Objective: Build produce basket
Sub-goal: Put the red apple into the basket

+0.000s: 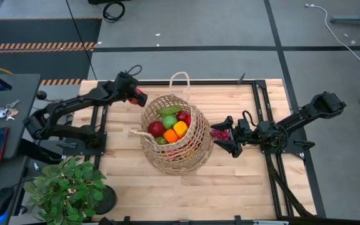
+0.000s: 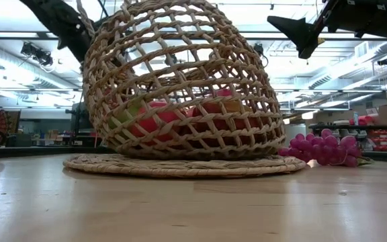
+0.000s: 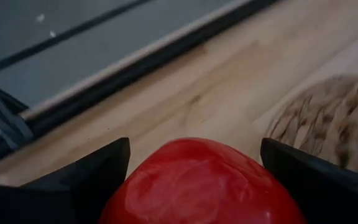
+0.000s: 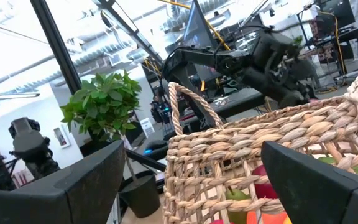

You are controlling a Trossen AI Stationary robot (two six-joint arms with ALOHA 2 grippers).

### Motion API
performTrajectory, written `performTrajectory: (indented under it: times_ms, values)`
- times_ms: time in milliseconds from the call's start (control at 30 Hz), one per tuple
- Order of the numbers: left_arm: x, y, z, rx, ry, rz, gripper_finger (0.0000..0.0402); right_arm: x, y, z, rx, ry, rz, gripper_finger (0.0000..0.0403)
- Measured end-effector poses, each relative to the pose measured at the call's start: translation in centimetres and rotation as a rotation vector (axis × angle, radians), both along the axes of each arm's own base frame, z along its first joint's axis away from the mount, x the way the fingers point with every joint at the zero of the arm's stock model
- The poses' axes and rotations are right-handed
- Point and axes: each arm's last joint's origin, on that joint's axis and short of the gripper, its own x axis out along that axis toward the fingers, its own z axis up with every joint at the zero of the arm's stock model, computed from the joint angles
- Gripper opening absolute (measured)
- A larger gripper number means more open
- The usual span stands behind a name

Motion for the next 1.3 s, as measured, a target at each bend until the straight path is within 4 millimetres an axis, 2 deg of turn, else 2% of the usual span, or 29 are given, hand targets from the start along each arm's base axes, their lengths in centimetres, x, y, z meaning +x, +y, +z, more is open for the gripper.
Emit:
performTrajectory:
  times_ms: [200,433,600,700,867,1067,1167,1300]
  values:
    - [-0.1,0.2,3.6,0.090,-0.103,0.011,0.0360,0.0,0.0,0.0,-0.006,-0.003,-0.002,0.0380]
    - [1.1,0.2,9.6,0.226,-0.225,-0.041,0.0360,0.0,0.0,0.0,-0.007,-0.003,-0.002,0.0380]
    - [2.5,-1.4,13.8,0.304,-0.318,-0.191,0.0360,0.0,0.0,0.0,-0.007,-0.003,-0.002,0.0380]
    - [3.1,-2.7,15.6,0.315,-0.380,-0.318,0.0360,0.0,0.0,0.0,-0.007,-0.003,-0.002,0.0380]
    - [4.2,-4.7,16.5,0.321,-0.422,-0.570,0.0360,0.1,0.0,-0.2,-0.022,0.027,-0.002,0.0380]
    - [5.0,-6.7,16.5,0.351,-0.427,-0.816,0.0360,0.1,0.0,-1.7,-0.176,0.167,-0.011,0.0380]
    - [5.3,-7.5,16.5,0.362,-0.428,-0.874,0.0360,-1.0,-0.7,-1.2,-0.193,0.123,-0.080,0.0380]
    - [5.5,-8.2,16.5,0.362,-0.431,-0.909,0.0360,-3.8,-1.7,-1.1,-0.180,0.023,-0.103,0.0380]
